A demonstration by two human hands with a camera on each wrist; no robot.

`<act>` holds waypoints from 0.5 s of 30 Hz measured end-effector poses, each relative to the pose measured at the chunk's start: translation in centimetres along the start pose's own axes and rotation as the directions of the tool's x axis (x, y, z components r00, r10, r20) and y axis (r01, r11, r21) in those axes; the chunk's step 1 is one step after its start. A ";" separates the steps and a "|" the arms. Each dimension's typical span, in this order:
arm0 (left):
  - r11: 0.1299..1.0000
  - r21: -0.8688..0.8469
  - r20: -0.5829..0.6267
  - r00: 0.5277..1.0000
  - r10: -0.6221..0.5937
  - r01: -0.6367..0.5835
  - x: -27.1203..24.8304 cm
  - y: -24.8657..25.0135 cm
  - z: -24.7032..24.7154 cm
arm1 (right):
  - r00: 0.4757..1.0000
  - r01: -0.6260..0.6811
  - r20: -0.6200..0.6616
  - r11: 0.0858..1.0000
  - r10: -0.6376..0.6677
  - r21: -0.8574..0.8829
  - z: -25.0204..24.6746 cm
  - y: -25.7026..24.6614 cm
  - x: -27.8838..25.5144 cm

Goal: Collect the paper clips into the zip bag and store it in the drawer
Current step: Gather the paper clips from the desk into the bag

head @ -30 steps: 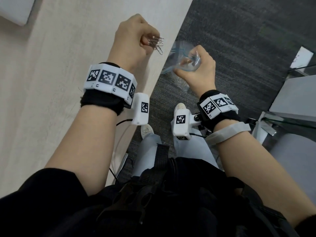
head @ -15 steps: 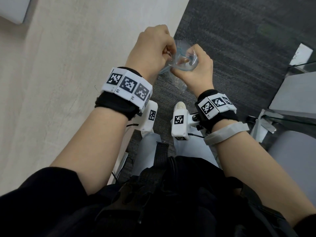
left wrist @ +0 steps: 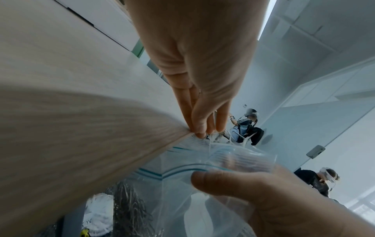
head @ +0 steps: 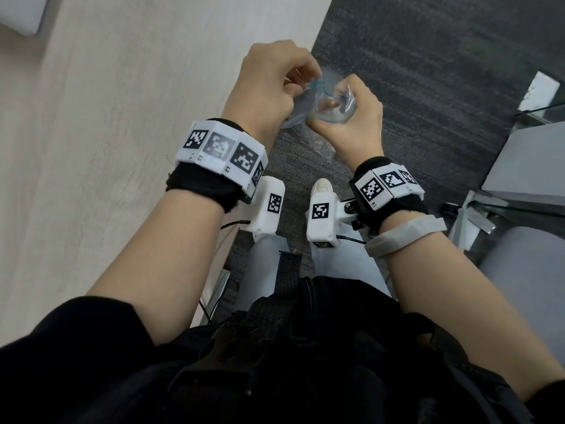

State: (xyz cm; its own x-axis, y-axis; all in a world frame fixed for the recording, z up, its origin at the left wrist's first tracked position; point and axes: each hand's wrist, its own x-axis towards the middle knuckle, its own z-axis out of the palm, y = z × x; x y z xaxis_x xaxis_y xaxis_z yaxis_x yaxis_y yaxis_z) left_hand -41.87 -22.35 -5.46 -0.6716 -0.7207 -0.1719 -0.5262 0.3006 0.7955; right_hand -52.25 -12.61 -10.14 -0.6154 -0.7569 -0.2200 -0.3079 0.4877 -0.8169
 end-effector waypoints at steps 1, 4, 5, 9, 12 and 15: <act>1.000 -0.020 -0.013 1.000 -0.015 0.015 -0.3 0.0 -0.1 | 1.000 0.002 -0.008 1.000 -0.002 -0.005 0.0 0.1 -0.2; 0.999 -0.045 -0.009 1.000 -0.024 0.024 -1.1 -0.1 -0.2 | 1.000 -0.002 -0.025 1.000 0.002 0.005 -0.1 0.3 -1.3; 0.999 -0.035 0.000 1.000 -0.018 0.018 -1.3 -0.2 -0.3 | 1.000 -0.006 -0.028 1.000 0.006 0.010 0.0 0.5 -1.8; 0.999 0.037 0.061 0.998 0.017 -0.020 -2.3 -0.7 -0.3 | 0.997 -0.046 -0.063 0.999 0.047 0.026 0.1 1.2 -3.7; 0.996 0.072 0.157 0.987 0.042 -0.054 -3.6 -0.4 -0.1 | 0.993 -0.077 -0.090 0.997 0.079 0.018 -0.1 1.7 -5.4; 0.985 0.164 0.317 0.948 0.005 -0.060 -5.0 0.0 0.2 | 0.987 -0.113 -0.109 0.993 0.115 0.025 -0.3 2.4 -7.1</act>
State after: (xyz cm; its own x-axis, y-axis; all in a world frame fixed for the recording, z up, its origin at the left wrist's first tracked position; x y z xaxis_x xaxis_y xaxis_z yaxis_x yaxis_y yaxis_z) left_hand -38.61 -18.67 -4.70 -0.8053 -0.4835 -0.3431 -0.5629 0.4418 0.6985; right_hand -48.82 -5.91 -10.40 -0.7220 -0.6438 -0.2535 -0.2178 0.5593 -0.7998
